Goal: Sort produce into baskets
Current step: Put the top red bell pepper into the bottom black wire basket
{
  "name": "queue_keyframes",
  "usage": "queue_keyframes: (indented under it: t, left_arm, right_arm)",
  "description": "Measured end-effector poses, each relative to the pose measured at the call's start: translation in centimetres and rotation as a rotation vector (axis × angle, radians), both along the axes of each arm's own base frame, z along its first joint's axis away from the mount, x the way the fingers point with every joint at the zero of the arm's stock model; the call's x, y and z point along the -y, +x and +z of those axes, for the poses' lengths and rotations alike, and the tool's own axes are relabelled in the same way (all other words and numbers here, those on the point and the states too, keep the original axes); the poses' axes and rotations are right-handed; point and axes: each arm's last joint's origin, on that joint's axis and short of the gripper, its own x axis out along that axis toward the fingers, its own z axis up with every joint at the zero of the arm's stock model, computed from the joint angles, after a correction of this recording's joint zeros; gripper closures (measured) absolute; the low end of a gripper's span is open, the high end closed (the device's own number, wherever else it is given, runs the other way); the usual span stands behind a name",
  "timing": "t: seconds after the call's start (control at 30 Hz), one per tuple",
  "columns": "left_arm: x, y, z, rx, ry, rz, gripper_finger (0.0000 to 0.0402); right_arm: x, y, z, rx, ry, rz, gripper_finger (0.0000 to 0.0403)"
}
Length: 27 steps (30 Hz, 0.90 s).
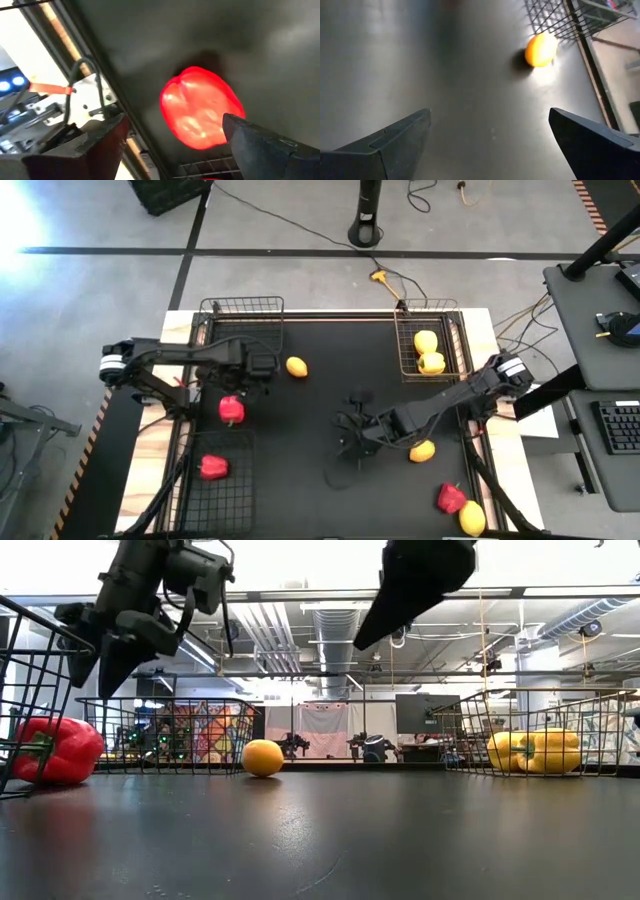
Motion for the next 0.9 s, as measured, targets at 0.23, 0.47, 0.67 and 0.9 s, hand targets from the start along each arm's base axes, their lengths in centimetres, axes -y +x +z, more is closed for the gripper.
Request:
queue_keyframes:
  t: [0.23, 0.47, 0.67, 0.9]
  left_arm:
    - [-0.3, 0.3, -0.3, -0.034, 0.057, -0.033, 0.0104]
    - [-0.3, 0.7, 0.9, 0.016, 0.047, -0.021, 0.0107]
    - [-0.9, 1.0, 2.0, 0.052, 0.033, 0.081, 0.0106]
    - [-1.2, 1.2, 2.6, 0.082, -0.007, 0.118, 0.0106]
  right_arm:
    - [1.1, 0.7, 0.9, -0.002, -0.039, 0.022, 0.0009]
    - [1.1, 0.7, 0.9, 0.013, -0.006, -0.015, 0.0009]
    - [1.2, 0.2, 0.5, -0.009, 0.036, -0.082, 0.0009]
    - [1.3, -0.6, 0.0, -0.048, 0.069, -0.166, 0.0009]
